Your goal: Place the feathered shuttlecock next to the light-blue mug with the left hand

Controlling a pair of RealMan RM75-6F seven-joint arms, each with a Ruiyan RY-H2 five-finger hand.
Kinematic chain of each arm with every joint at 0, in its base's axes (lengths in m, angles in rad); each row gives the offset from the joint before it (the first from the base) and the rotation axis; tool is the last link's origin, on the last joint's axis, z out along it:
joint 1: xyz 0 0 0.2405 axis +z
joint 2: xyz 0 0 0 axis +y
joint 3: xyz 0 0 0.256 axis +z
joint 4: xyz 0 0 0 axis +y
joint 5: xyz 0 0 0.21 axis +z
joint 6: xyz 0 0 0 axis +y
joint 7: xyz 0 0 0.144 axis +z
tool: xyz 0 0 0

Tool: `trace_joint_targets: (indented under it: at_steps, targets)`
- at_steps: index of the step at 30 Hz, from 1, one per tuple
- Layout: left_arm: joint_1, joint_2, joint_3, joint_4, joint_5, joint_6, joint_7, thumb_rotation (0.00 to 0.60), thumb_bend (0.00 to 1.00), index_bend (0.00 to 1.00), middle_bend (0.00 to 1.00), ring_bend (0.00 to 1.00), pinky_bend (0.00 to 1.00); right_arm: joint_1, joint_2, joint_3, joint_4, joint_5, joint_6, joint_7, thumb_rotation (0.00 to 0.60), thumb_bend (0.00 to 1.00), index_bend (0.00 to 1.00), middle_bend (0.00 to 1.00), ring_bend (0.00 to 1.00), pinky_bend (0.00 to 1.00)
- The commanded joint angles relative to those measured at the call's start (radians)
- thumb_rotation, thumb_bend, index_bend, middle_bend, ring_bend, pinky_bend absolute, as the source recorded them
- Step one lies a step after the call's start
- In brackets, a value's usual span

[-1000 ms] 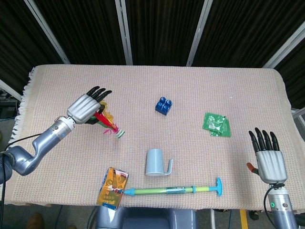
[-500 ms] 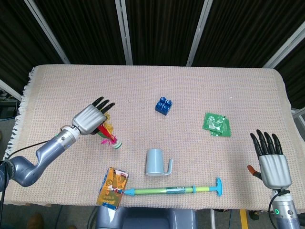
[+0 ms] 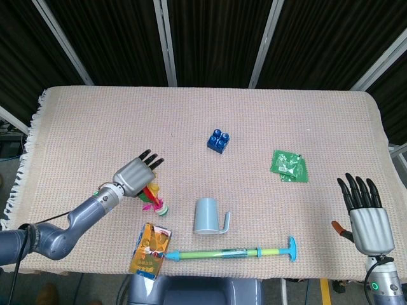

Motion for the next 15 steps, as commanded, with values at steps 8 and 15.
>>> trace_joint_targets:
  at_steps: [8,15]
  targets:
    - [-0.066,-0.075,0.043,-0.059,-0.093,0.11,0.08,0.599,0.39,0.33,0.0,0.0,0.0,-0.01,0.013,-0.008,-0.006,-0.025,0.011,0.02,0.6,0.01,0.0,0.0,0.0,0.0]
    - [-0.003,-0.111,-0.007,-0.018,0.175,0.136,-0.115,0.599,0.25,0.0,0.0,0.0,0.0,-0.016,0.017,-0.008,-0.01,-0.03,0.013,0.02,0.6,0.01,0.0,0.0,0.0,0.0]
